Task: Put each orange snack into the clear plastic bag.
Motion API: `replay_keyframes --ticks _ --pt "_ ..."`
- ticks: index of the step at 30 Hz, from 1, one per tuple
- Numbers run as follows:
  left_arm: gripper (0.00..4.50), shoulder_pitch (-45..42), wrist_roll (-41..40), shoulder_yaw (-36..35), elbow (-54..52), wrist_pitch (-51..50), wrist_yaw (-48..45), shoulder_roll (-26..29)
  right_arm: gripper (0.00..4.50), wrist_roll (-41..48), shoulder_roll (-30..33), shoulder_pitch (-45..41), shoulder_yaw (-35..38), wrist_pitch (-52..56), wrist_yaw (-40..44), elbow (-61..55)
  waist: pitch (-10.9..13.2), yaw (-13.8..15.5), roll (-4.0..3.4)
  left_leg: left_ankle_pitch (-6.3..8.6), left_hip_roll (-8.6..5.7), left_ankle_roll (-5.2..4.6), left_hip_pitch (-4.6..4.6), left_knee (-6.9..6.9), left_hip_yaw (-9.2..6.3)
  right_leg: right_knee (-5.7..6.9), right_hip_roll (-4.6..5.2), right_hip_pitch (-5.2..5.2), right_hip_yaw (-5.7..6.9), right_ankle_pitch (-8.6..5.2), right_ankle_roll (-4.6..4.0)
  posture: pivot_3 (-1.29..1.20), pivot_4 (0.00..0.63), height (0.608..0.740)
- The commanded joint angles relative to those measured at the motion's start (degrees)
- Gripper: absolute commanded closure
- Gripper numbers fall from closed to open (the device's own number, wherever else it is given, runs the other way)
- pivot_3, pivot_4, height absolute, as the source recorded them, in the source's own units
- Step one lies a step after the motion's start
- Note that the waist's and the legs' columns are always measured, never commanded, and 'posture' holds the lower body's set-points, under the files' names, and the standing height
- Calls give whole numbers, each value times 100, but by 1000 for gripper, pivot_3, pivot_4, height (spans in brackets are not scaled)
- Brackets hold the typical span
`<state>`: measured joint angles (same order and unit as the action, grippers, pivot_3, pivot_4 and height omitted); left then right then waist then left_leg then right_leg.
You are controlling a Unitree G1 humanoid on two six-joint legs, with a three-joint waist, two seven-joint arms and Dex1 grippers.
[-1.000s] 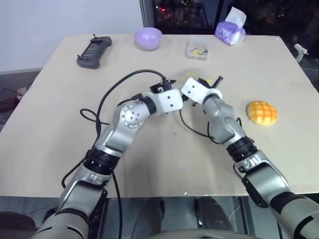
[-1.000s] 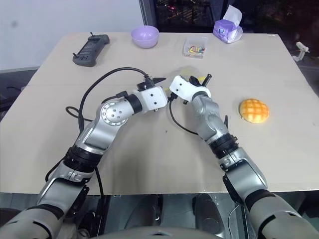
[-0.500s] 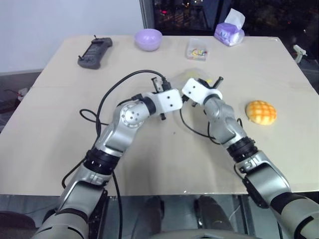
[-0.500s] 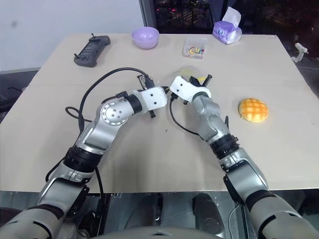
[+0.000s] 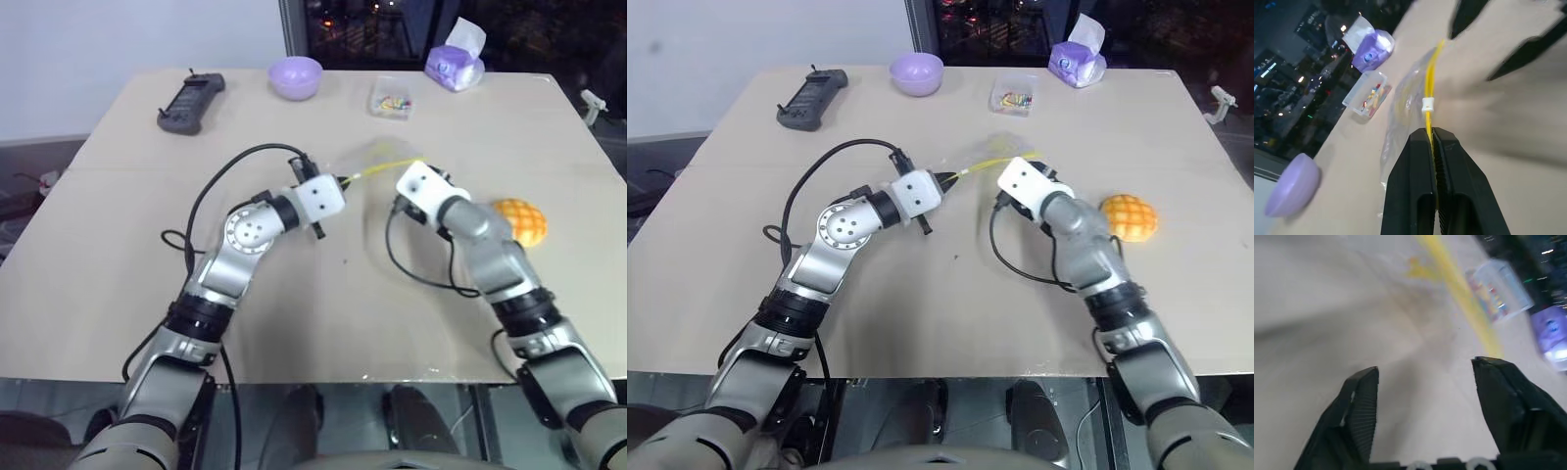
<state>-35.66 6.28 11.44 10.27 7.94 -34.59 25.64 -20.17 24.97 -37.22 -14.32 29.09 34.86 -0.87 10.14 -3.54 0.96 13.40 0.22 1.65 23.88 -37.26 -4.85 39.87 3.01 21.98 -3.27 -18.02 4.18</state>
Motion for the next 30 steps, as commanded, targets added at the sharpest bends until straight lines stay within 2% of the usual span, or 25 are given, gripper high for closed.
replay_keyframes --ticks 1,4,5,8,11,12,19,30 --pt "4500 -10 -450 -259 233 518 -222 -26 1423 605 183 -6 493 512 527 -756 0 -11 0 0 0 -1 0 -1 0 1 0 0 0 0 0 0 150 740" --pt "4500 64 -794 -343 548 919 -599 5 1423 1565 -235 -158 1461 1500 512 -1059 0 -25 0 2 1 -3 -2 -3 -3 4 -2 -2 2 0 0 0 150 740" --pt "4500 79 -888 -359 646 1035 -725 6 1668 1815 -380 -206 1691 1755 476 -1119 0 -26 0 2 3 -3 -2 -4 -5 3 -3 -5 4 0 0 0 150 740" --pt "4500 60 -990 -402 945 1523 -872 -23 2617 2431 -761 -288 2068 2382 388 -1338 0 -15 0 1 1 -2 -4 -4 -9 1 -1 -12 8 0 0 0 150 740" --pt "4500 27 -1091 -341 1147 1656 -1148 -27 4118 2898 -1174 -424 2232 2878 133 -1460 -1 -6 -1 1 -1 -3 -5 -5 -11 1 -1 -14 11 0 0 0 150 740" --pt "4500 12 -1095 -324 1201 1708 -1206 -36 4443 3060 -1326 -455 2237 3009 83 -1502 -1 -9 -1 1 -1 -3 -5 -5 -12 1 -1 -14 11 0 0 0 150 740" --pt "4500 -156 -1026 -323 1479 1907 -1261 -138 4443 3485 -1564 -430 1897 3151 -222 -1508 -1 3 -2 2 -3 -3 -5 -6 -13 1 0 -14 13 0 0 0 150 740" --pt "4500 -188 -975 -345 1422 1875 -1141 -195 4443 3839 -1434 -336 1624 3020 -374 -1340 -1 -37 -2 2 -3 -4 -5 -6 -16 2 -1 -14 14 0 0 0 150 740"
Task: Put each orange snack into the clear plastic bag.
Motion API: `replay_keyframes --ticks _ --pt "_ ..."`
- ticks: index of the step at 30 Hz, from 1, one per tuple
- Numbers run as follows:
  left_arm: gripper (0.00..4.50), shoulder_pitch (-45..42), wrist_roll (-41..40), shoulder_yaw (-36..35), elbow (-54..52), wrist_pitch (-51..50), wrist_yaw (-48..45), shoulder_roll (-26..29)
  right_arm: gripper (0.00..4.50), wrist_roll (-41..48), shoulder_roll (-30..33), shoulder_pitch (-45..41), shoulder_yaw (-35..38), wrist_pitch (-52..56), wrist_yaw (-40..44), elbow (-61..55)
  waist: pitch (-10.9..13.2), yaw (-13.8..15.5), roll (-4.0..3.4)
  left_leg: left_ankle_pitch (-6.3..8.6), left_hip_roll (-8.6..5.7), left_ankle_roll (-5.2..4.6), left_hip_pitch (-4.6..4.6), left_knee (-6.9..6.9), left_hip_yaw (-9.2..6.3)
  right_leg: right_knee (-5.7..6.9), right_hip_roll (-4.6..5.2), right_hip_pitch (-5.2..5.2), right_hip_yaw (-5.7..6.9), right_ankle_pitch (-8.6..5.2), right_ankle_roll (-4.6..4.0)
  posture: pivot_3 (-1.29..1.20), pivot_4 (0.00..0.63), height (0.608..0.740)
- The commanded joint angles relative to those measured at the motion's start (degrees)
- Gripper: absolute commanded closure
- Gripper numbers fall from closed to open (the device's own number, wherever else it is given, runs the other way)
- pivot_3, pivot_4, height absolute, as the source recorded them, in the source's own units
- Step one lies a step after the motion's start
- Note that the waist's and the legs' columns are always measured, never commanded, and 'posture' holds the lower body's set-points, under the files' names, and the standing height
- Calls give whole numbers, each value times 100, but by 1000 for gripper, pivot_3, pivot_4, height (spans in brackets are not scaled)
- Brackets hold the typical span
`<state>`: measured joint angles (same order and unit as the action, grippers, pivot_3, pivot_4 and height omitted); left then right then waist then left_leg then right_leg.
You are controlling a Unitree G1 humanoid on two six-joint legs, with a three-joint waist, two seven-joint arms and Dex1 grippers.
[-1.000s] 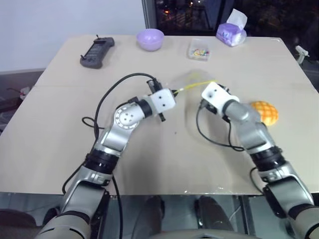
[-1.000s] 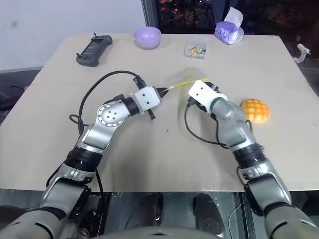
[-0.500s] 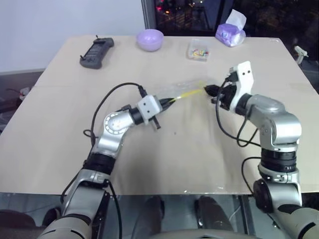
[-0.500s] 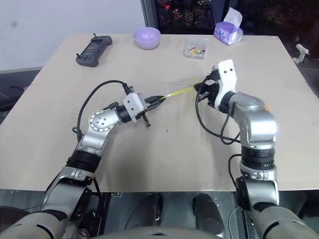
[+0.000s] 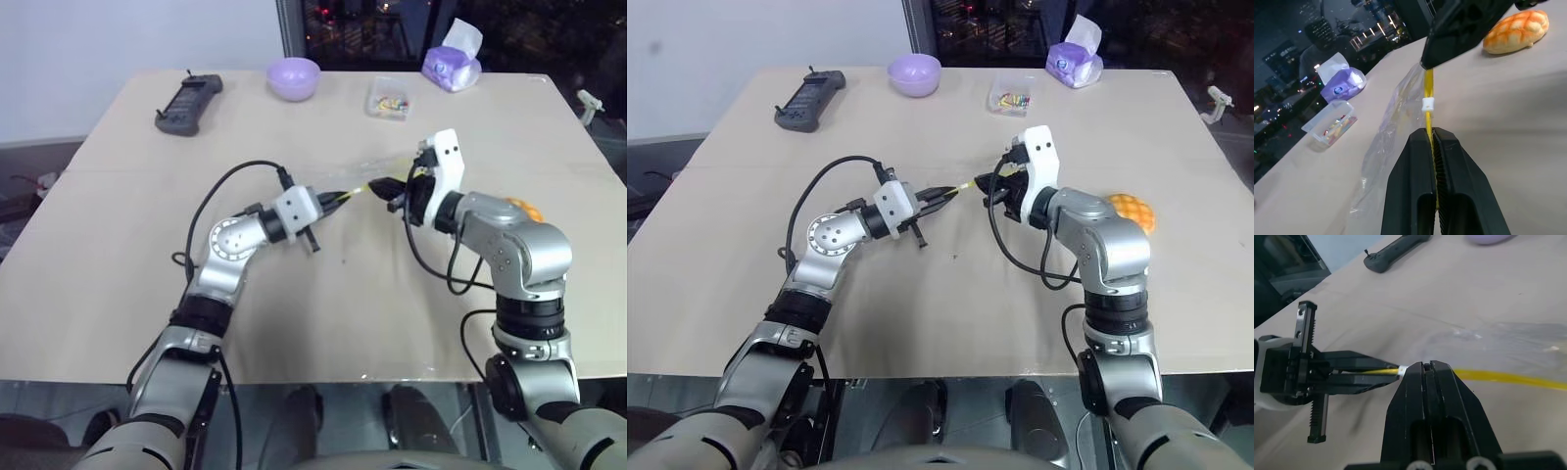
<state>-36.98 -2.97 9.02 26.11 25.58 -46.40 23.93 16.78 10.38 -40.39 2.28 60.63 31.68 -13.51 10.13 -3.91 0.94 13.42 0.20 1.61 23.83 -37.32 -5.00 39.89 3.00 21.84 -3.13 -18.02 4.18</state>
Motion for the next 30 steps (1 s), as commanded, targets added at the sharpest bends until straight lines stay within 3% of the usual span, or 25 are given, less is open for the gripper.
replay_keyframes --ticks 1,19,24,27,30 --pt "4500 -55 -48 -103 -170 107 41 -27 4443 166 35 -16 -47 -146 -73 -62 0 1 0 0 0 0 0 0 0 0 0 0 0 0 0 0 150 740" --pt "4500 83 -55 42 -414 180 -226 -34 4443 316 -91 -155 182 -341 -829 788 0 1 0 0 0 0 0 0 1 0 0 0 -1 0 0 0 150 740" --pt "4500 118 -140 108 -543 171 -412 -107 4443 -1142 630 -18 -1342 -2114 -769 1411 0 -1 0 0 0 0 0 0 2 -1 0 0 -1 0 0 0 150 740" --pt "4500 138 -144 125 -582 162 -484 -137 3181 -1628 786 -4 -1682 -3031 -870 1950 0 -3 0 0 0 0 -1 0 4 -4 0 0 -1 0 0 0 150 740" --pt "4500 135 -97 133 -583 184 -489 -145 1636 -2296 1082 29 -2069 -4284 -914 2388 0 -6 0 -1 0 1 -1 0 5 -3 0 0 -2 0 0 0 150 740"
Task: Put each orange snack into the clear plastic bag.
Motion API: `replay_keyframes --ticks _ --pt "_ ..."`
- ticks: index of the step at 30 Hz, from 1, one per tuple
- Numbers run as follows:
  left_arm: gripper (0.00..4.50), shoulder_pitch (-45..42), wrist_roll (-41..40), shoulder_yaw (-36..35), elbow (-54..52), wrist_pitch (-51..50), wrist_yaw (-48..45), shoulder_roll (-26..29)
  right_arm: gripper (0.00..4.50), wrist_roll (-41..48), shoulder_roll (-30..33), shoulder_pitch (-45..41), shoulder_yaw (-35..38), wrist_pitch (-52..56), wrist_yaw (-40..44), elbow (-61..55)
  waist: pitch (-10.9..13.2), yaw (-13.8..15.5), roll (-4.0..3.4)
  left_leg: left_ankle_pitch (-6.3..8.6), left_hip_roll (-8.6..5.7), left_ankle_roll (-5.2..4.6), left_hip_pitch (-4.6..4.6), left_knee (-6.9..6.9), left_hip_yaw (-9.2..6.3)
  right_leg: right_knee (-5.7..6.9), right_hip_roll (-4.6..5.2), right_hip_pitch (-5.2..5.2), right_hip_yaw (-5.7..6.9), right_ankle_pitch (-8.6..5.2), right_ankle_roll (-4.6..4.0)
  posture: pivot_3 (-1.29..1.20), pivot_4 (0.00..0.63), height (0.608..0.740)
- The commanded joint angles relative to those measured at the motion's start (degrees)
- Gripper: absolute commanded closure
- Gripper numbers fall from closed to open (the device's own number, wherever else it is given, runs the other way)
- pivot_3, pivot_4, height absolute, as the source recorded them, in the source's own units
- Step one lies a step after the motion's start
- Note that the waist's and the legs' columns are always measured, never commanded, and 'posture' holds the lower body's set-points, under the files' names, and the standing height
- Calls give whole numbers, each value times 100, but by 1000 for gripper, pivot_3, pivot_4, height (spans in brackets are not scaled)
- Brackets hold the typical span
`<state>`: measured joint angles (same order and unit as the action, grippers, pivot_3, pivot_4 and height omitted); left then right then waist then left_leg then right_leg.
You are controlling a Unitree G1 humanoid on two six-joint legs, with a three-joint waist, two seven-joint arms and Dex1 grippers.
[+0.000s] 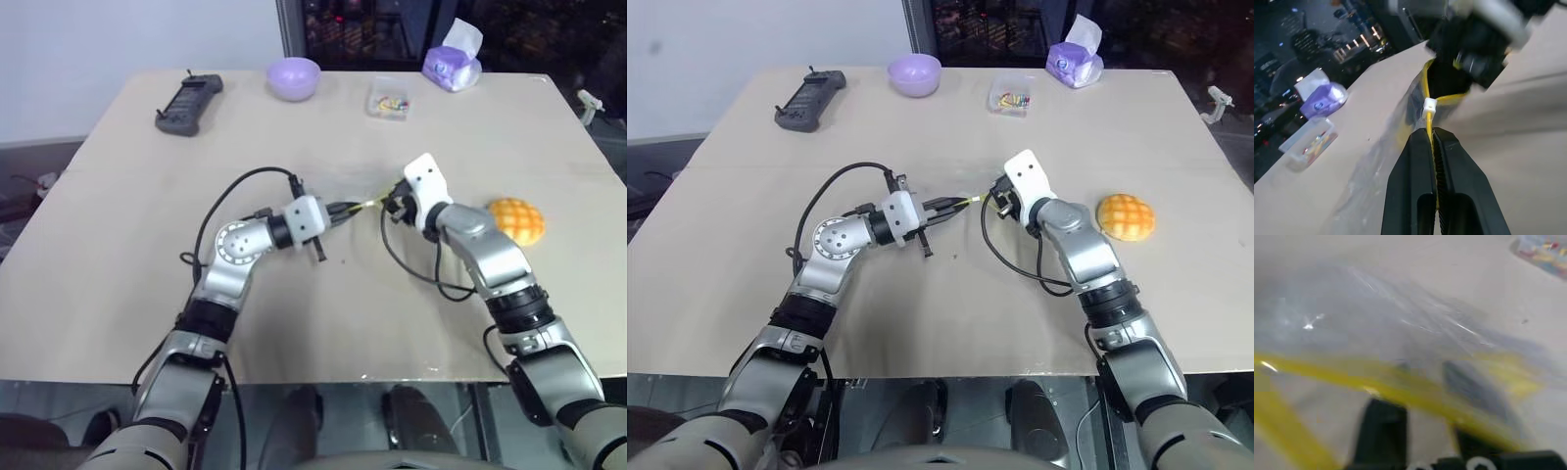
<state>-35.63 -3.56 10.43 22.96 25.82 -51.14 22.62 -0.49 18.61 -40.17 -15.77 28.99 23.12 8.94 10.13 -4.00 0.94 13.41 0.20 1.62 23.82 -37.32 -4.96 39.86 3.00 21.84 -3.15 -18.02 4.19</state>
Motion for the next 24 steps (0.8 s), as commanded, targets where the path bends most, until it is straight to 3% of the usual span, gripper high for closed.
replay_keyframes --ticks 1,3,8,16,24 --pt "4500 3 -30 -6 -275 158 -1 -13 1198 -812 386 41 -416 -1490 -66 219 0 4 0 0 0 0 0 0 0 0 0 0 0 0 0 0 150 740" --pt "4500 25 -29 -5 -298 138 29 -14 52 -1205 595 105 -650 -2084 -85 304 0 6 0 0 0 0 0 0 0 -2 0 0 0 0 0 0 150 740" --pt "4500 67 -1 14 -303 135 76 -35 52 -1713 711 108 -819 -2919 -117 524 0 2 0 -1 1 2 -1 0 1 -1 0 0 -1 0 0 0 150 740" --pt "4500 24 112 -11 -197 99 282 -42 52 -1973 819 160 -635 -3260 81 498 0 18 0 -3 1 5 -1 -1 -1 -1 0 -2 0 0 0 0 150 740" --pt "4500 57 301 -19 -117 100 524 -3 52 -91 1450 807 464 -2048 1883 -1160 0 98 0 0 0 -1 0 -3 -4 -7 1 -11 4 0 0 0 150 740"
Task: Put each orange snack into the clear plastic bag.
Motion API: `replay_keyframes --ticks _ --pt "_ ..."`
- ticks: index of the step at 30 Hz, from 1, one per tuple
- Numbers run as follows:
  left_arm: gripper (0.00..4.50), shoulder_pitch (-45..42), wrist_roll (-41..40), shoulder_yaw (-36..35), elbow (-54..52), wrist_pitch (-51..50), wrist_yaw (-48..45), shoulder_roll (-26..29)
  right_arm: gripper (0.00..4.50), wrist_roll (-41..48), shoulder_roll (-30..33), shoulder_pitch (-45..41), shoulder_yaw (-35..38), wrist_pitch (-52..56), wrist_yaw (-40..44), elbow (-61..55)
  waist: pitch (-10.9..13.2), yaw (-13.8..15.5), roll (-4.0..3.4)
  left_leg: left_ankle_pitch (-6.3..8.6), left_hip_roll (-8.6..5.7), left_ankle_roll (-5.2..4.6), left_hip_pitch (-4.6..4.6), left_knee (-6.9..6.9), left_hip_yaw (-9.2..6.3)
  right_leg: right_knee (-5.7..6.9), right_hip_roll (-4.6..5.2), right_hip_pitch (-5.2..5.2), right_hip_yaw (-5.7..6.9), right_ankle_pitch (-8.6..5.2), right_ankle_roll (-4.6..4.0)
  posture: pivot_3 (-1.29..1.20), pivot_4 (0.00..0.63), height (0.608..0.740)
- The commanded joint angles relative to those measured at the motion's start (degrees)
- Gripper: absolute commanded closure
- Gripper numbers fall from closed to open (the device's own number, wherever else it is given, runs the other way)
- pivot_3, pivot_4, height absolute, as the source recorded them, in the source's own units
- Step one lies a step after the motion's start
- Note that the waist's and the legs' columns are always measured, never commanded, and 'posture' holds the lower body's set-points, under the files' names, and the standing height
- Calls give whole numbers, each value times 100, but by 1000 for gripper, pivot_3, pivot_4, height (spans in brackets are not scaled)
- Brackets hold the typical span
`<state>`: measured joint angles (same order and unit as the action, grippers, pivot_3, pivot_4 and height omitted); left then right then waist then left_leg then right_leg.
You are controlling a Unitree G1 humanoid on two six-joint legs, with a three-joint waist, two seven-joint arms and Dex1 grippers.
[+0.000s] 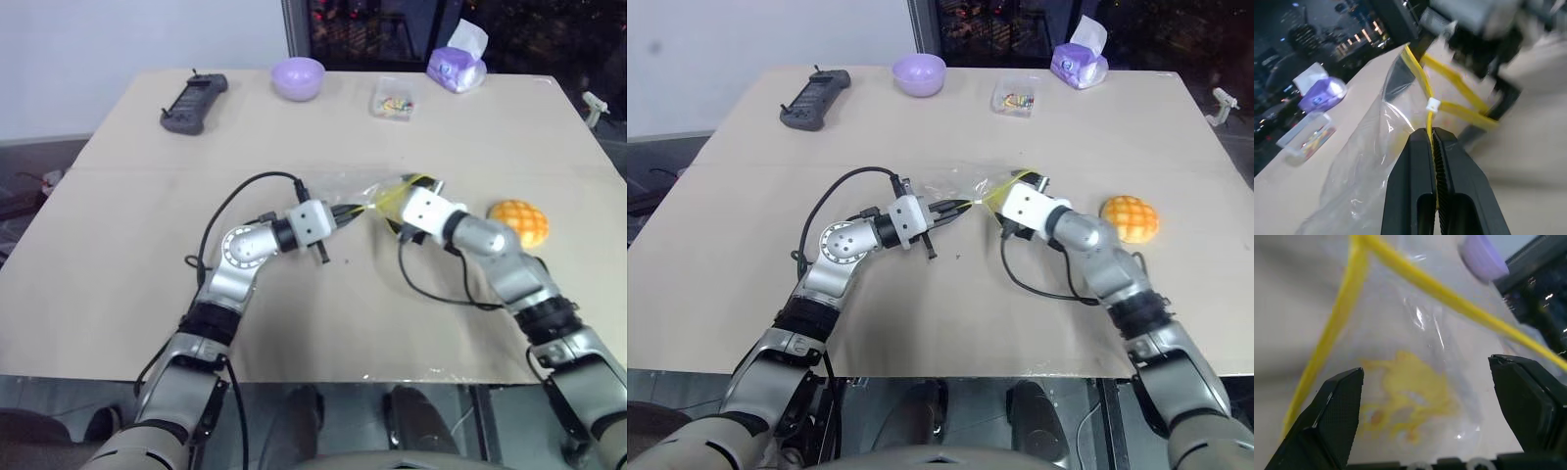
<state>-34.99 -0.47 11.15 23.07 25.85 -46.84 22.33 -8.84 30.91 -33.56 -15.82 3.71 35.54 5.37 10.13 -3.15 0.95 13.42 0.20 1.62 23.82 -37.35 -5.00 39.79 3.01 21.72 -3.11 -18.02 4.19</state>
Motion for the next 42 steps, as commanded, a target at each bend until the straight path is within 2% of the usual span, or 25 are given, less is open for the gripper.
replay_keyframes --ticks 1,3,5,11,16,24,27,31,33,37,42 --pt "4500 5 -12 -87 -143 93 92 24 52 1155 374 279 683 794 937 -1153 0 27 0 1 0 -1 0 0 -2 -1 0 -2 1 0 0 0 150 740" --pt "4500 22 -29 -76 -169 87 80 14 52 1772 679 477 1178 1357 1282 -1591 0 59 0 1 0 -2 -2 0 -2 0 0 -4 2 0 0 0 150 740" --pt "4500 35 -43 -68 -182 85 69 5 52 2035 876 570 1639 1790 1232 -1563 0 78 0 1 1 -2 -2 0 -3 0 0 -5 3 0 0 0 150 740" --pt "4500 39 -48 -41 -148 107 48 -36 52 1974 1058 654 2655 2043 399 -243 0 94 1 2 0 -3 -6 -6 -2 3 0 -9 3 0 0 0 150 740" --pt "4500 21 -58 -37 -139 116 24 -43 52 2009 1055 853 2988 2468 25 525 0 73 -1 2 1 -3 -6 -4 6 2 0 -7 -4 0 0 0 150 740" --pt "4500 -24 -48 -52 -111 108 13 -24 52 2123 983 937 3079 3429 -372 1239 -4 93 -1 2 0 -3 -9 -5 5 2 0 -12 -3 0 0 0 150 740" --pt "4500 -45 -51 -52 -93 111 8 -26 739 2226 967 932 3096 3504 -333 1237 -5 128 1 2 0 -3 -8 -8 1 0 1 -15 3 0 0 0 150 740" --pt "4500 -68 -56 -42 -69 116 6 -45 2087 2378 935 992 3099 3711 -263 1085 -6 131 1 2 -1 -3 -8 -9 1 1 2 -16 3 0 0 0 150 740" --pt "4500 -80 -57 -42 -51 122 3 -49 2918 2415 947 1007 3080 3742 -263 1024 -6 129 1 2 0 -3 -8 -9 0 1 1 -16 4 0 0 0 150 740" --pt "4500 -94 -54 -42 -28 138 2 -55 4317 2542 1002 1060 3040 3531 -13 640 -6 128 1 2 0 -3 -7 -9 0 1 1 -16 4 0 0 0 150 740" --pt "4500 -88 -36 -21 -38 161 5 -72 4417 2966 1055 1116 2874 3094 788 -570 -2 65 -4 2 0 -3 -5 -9 2 2 1 -13 1 0 0 0 150 740"
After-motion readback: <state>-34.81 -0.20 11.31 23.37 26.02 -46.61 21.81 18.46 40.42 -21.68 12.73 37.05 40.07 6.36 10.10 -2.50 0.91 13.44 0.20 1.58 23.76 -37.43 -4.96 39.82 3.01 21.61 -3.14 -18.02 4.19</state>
